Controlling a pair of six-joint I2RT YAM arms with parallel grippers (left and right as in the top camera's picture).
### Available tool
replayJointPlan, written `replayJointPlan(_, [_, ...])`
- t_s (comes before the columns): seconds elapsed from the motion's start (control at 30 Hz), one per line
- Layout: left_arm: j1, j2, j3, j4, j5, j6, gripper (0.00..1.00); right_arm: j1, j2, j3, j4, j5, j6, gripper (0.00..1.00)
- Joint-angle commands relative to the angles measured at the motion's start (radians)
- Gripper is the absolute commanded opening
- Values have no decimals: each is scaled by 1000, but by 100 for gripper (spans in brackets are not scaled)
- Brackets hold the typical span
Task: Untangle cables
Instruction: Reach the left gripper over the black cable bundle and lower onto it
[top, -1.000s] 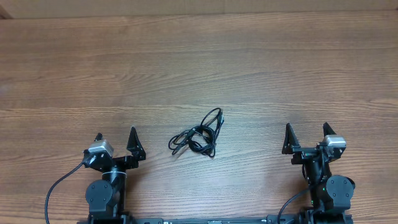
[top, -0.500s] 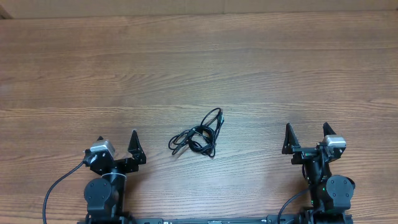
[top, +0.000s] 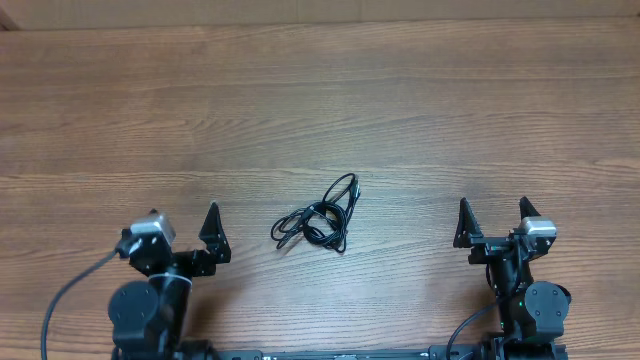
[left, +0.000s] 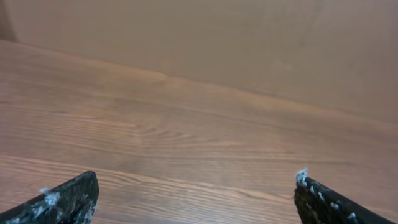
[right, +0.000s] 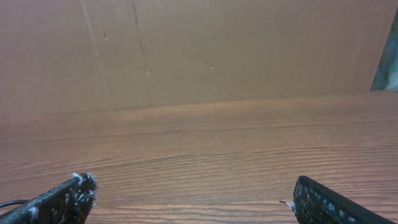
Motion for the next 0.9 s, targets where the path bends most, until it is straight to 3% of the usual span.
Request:
replayJointPlan(0.0, [6, 145, 123, -45, 111, 58, 100, 6, -12, -10, 7, -1, -1, 100])
replayJointPlan(0.47, [-12, 683, 628, -511, 367, 291, 100, 6, -12, -10, 7, -1, -1, 100])
replayJointPlan(0.73, [-186, 920, 825, -721, 291, 349, 100, 6, -12, -10, 7, -1, -1, 100])
replayJointPlan(0.87, [-308, 996, 844, -740, 161, 264, 100, 6, -12, -10, 7, -1, -1, 100])
